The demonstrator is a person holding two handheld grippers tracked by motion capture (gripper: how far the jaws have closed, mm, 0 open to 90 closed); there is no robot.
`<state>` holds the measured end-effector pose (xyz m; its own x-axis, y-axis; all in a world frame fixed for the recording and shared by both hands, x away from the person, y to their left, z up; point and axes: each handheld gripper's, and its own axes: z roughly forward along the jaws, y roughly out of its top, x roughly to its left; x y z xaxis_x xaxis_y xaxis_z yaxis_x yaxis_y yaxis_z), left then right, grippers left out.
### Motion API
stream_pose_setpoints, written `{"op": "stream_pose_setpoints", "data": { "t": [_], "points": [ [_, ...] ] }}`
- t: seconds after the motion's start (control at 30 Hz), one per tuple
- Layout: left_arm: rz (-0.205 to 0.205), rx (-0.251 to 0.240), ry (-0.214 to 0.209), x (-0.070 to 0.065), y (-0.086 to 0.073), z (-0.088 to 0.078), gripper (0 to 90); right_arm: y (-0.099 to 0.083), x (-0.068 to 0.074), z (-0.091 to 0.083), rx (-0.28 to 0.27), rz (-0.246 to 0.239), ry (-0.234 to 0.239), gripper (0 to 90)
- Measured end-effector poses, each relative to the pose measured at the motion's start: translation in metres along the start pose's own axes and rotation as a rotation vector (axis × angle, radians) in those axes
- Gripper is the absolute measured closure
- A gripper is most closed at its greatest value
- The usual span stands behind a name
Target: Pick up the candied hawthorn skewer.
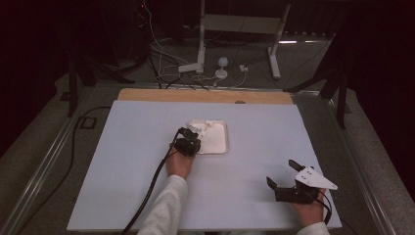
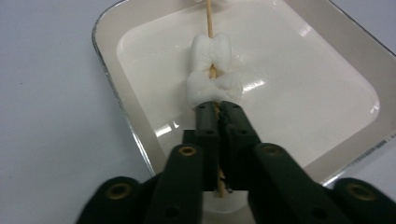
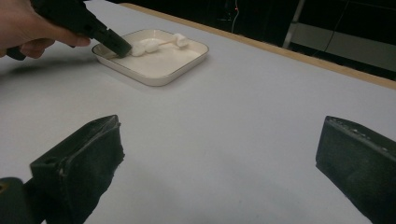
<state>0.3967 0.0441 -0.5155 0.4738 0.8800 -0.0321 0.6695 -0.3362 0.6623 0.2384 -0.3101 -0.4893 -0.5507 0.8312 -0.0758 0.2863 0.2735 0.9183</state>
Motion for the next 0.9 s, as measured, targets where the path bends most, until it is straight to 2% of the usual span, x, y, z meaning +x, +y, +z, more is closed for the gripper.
{"op": "stream_pose_setpoints", "data": {
  "t": [0.13,0.3,0.5,0.63,0.77,0.9],
  "points": [
    [-0.009,0.004,-0.006,0.001,0.002,0.001,90.0,0.000,0.000,0.000,0.001,-0.001,0.002,0.5],
    [-0.056,0.009,-0.045,0.007,0.003,-0.002,90.0,0.000,0.000,0.000,0.001,-0.002,0.000,0.5],
    [-0.054,0.032,-0.054,0.007,0.005,-0.012,90.0,0.000,-0.001,0.000,0.002,0.001,-0.002,0.5],
    [-0.048,0.053,-0.065,0.006,0.002,-0.012,90.0,0.000,0.000,0.000,0.004,-0.004,-0.002,0.5],
    [-0.060,0.062,-0.080,0.006,0.002,-0.013,89.9,0.000,0.000,0.000,0.003,-0.002,-0.003,0.5],
    [-0.048,0.107,-0.091,0.006,0.000,-0.013,87.3,-0.001,-0.001,0.000,0.003,-0.001,-0.002,0.5]
  ]
}}
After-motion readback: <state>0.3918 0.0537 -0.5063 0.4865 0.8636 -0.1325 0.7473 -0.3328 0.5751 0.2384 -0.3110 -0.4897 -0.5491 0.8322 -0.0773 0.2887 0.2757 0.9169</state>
